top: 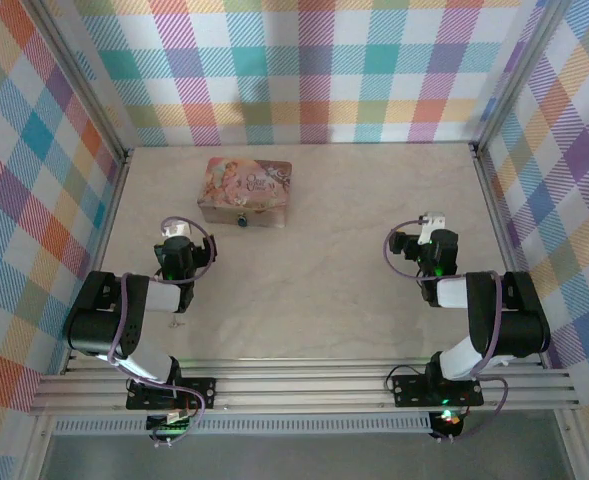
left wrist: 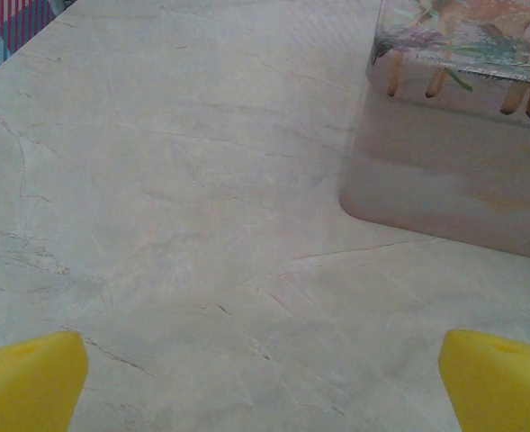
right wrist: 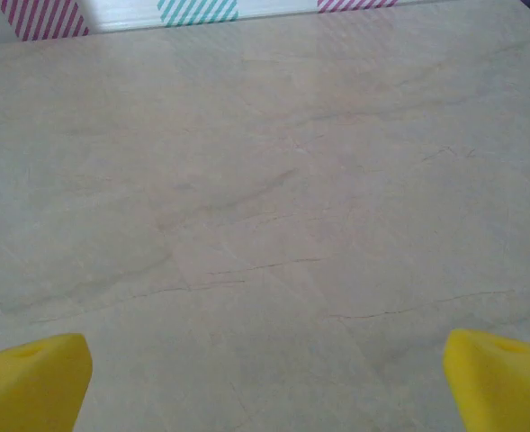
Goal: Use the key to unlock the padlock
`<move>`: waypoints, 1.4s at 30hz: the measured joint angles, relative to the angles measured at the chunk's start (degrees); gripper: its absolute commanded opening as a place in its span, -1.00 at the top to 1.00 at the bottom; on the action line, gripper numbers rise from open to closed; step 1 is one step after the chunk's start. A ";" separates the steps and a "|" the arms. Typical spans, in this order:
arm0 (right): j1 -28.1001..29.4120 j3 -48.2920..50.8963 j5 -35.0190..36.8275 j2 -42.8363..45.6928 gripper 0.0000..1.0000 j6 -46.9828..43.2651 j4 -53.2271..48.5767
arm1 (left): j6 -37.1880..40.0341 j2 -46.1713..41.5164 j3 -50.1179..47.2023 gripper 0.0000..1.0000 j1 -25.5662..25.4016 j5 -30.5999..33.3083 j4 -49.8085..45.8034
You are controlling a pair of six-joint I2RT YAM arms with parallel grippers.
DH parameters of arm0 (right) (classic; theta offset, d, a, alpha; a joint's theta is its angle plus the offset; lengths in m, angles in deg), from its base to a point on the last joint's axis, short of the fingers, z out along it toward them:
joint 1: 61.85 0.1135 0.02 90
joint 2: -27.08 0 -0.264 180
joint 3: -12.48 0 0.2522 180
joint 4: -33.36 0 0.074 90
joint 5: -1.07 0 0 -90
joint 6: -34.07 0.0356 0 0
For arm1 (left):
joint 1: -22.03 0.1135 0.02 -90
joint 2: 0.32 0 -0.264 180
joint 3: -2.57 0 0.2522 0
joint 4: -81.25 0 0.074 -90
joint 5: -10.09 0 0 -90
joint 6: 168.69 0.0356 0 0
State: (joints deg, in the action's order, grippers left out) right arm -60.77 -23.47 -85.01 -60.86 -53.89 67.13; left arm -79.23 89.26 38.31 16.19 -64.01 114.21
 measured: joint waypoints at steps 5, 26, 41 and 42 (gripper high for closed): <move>0.00 0.00 0.00 0.00 -0.99 0.00 0.00 | 0.00 0.00 0.00 -1.00 0.00 0.00 0.00; 0.00 0.00 0.00 0.00 -0.99 0.00 0.00 | 0.00 0.00 0.00 -1.00 0.00 0.00 0.00; 0.00 0.00 0.00 0.00 -0.99 0.00 0.00 | 0.00 -0.22 0.66 -1.00 0.00 -0.07 -1.51; 0.00 0.00 0.00 0.00 -0.99 0.00 0.00 | 0.02 -0.57 1.42 -1.00 0.00 -0.20 -3.17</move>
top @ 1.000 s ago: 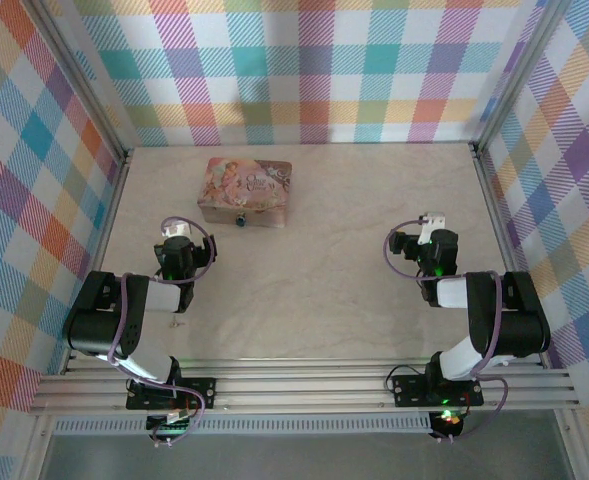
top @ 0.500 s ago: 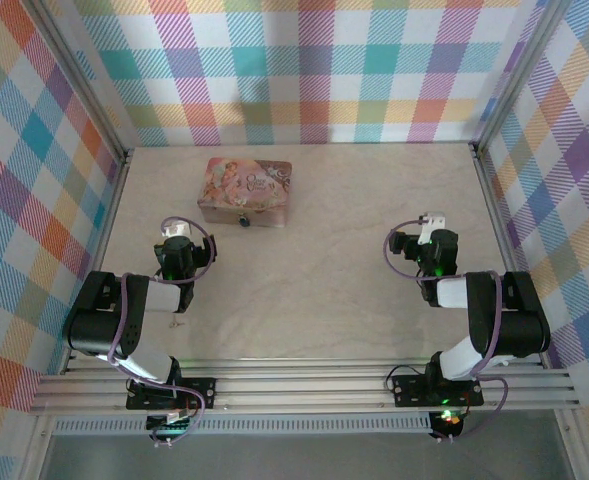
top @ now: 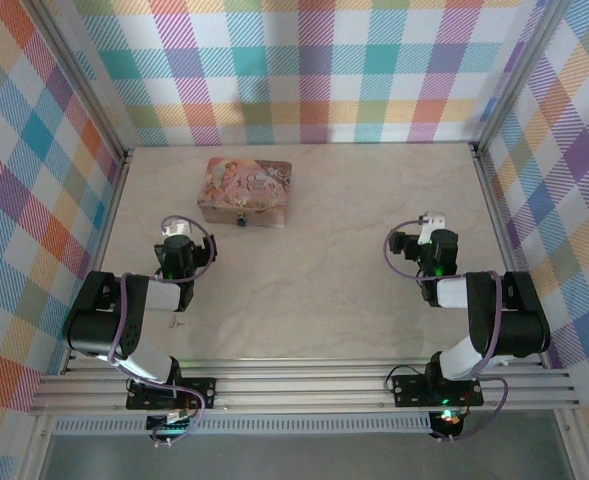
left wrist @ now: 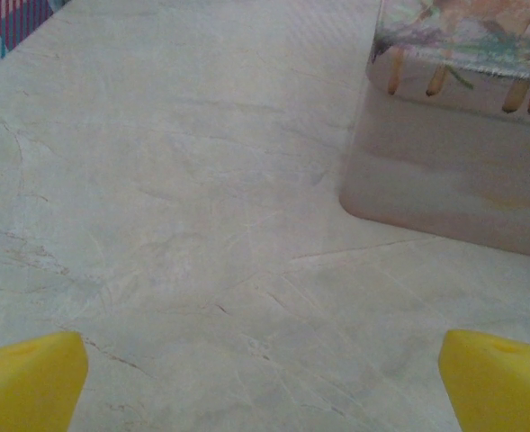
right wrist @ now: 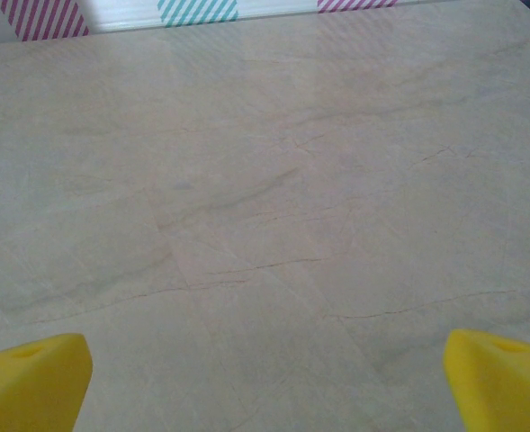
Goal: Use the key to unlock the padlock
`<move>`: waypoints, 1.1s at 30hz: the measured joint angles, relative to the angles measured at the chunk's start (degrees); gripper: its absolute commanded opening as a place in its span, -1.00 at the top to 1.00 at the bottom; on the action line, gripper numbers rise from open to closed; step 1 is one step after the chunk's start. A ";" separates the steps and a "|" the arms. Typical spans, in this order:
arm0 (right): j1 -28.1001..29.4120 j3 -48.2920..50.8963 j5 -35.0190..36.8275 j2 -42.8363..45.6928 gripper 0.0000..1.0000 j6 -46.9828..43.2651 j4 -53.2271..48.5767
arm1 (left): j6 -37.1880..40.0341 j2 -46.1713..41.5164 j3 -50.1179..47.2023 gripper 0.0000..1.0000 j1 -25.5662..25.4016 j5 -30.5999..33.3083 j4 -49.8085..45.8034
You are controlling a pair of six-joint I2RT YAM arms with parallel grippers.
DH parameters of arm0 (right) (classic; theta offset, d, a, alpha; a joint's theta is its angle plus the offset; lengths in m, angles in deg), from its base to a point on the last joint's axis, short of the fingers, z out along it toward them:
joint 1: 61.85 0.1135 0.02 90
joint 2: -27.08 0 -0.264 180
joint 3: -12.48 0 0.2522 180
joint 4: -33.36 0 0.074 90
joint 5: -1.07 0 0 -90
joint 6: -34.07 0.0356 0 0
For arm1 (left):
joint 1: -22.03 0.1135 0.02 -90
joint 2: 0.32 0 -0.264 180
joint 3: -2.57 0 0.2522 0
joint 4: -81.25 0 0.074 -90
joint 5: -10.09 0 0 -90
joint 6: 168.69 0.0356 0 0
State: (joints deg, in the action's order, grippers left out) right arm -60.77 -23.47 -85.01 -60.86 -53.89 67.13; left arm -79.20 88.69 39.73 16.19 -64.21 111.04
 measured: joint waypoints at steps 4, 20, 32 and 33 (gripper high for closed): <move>0.00 -0.35 -0.48 0.02 -0.99 -0.07 -0.92 | 0.00 -3.21 1.62 -1.00 0.00 -0.15 -3.13; 0.00 -26.60 -1.57 6.32 -0.99 10.19 -42.27 | -10.71 -11.21 32.74 -0.86 8.09 -7.04 -52.50; 0.13 -38.53 -13.00 -0.55 -0.81 22.16 -63.45 | -11.37 19.43 60.52 -0.50 9.90 -32.85 -69.09; 0.22 -38.45 -13.92 -0.55 -0.80 22.82 -64.11 | -11.63 21.46 62.12 -0.42 9.90 -34.25 -69.44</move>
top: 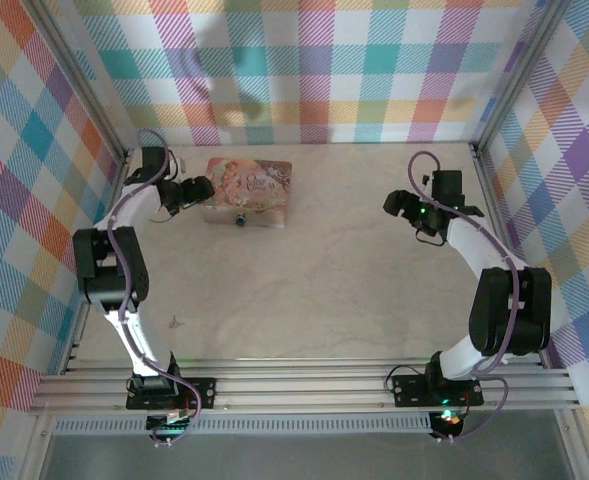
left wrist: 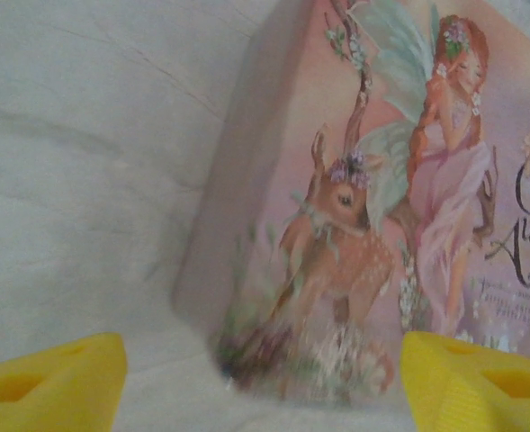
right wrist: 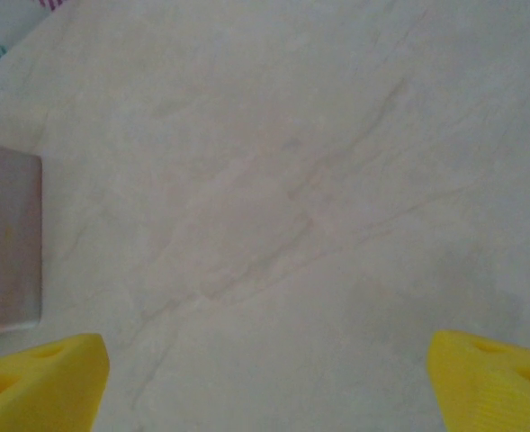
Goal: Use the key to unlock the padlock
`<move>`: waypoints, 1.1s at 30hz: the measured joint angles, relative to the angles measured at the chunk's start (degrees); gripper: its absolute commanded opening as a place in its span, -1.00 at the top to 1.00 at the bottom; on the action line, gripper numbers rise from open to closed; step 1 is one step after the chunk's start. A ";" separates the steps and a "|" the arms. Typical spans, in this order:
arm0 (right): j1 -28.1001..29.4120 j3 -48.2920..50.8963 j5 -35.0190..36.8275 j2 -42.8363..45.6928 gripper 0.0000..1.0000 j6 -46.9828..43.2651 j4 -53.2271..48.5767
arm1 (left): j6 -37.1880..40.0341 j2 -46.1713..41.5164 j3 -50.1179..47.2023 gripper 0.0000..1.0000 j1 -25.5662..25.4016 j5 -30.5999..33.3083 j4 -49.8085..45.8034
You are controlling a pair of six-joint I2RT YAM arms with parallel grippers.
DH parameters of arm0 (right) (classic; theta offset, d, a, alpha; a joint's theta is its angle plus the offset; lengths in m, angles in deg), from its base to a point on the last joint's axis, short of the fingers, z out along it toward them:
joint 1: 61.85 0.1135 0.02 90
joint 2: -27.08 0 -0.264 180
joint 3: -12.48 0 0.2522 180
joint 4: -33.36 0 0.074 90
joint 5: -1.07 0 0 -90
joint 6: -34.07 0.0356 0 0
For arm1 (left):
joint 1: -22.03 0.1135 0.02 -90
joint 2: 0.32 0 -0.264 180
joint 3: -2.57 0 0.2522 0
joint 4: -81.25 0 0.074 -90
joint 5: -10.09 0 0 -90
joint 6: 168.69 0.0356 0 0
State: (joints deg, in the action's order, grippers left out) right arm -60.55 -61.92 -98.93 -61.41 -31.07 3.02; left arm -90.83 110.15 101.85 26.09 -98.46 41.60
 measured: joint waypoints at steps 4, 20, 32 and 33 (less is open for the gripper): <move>0.42 0.00 -2.75 -0.09 -0.77 1.81 -1.77 | -0.52 5.60 3.87 -0.18 0.00 -4.59 -1.51; 7.08 -12.39 -8.90 -11.52 -0.75 5.84 -6.12 | -1.81 1.46 -3.98 0.13 -10.27 -8.57 2.36; 10.38 -14.56 -9.86 -15.32 -0.69 4.26 -9.33 | -9.70 -0.85 -7.06 0.14 -29.64 -0.79 6.80; 10.23 -13.57 -9.27 -14.53 -0.67 4.07 -9.20 | -10.56 -0.96 -7.08 0.14 -30.47 0.22 7.02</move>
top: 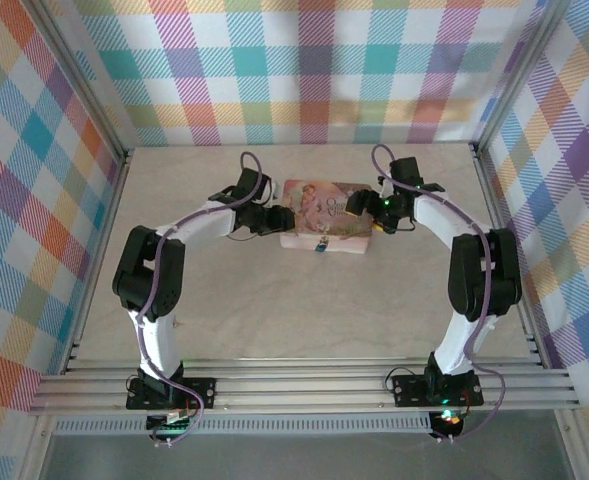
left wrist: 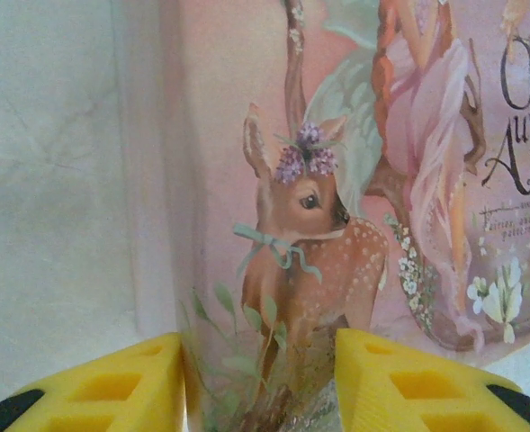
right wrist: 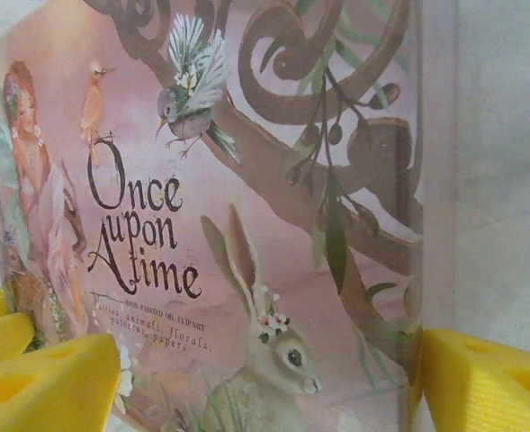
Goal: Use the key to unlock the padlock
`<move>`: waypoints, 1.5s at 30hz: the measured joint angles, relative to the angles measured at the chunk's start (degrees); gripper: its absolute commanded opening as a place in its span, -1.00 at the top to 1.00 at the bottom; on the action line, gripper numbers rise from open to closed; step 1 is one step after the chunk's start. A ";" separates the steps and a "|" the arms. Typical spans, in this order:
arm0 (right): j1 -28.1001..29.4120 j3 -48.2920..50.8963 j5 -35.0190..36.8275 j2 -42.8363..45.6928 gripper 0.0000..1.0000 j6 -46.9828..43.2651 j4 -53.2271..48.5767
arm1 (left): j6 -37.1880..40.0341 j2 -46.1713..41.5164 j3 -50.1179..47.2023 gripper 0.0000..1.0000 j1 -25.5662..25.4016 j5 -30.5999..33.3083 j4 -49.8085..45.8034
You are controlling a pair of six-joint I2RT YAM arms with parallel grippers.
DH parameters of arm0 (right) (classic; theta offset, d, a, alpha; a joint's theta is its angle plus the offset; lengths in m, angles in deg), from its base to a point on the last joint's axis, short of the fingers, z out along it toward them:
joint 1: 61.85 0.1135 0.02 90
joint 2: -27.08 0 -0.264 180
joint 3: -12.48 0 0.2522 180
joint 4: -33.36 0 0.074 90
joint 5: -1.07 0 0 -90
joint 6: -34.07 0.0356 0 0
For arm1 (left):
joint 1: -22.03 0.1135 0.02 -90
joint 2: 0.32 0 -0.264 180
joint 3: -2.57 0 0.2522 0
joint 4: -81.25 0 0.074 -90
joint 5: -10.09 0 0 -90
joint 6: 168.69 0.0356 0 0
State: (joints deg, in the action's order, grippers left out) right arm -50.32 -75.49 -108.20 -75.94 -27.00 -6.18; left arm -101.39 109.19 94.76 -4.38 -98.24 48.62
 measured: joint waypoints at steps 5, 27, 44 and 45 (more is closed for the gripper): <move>-0.76 4.46 2.91 4.07 -0.58 -0.94 -0.04 | -3.82 -0.44 -0.42 0.14 -3.93 4.09 1.11; -5.55 -16.72 12.61 -9.73 -0.49 -4.59 -12.98 | -11.06 16.46 28.79 0.09 -8.17 8.37 -14.53; -4.59 -19.08 15.91 -4.33 -0.83 -4.76 -22.64 | -4.13 24.70 48.98 -0.37 -9.11 9.84 -28.13; -4.31 -19.34 17.22 -3.52 -0.84 -5.03 -23.06 | -3.80 24.70 49.72 -0.37 -9.35 10.01 -28.37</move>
State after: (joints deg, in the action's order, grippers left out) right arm -54.62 -94.84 -90.97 -79.46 -32.03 -29.24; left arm -105.19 133.89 144.49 -13.74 -88.23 20.25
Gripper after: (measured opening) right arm 0.915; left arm 0.682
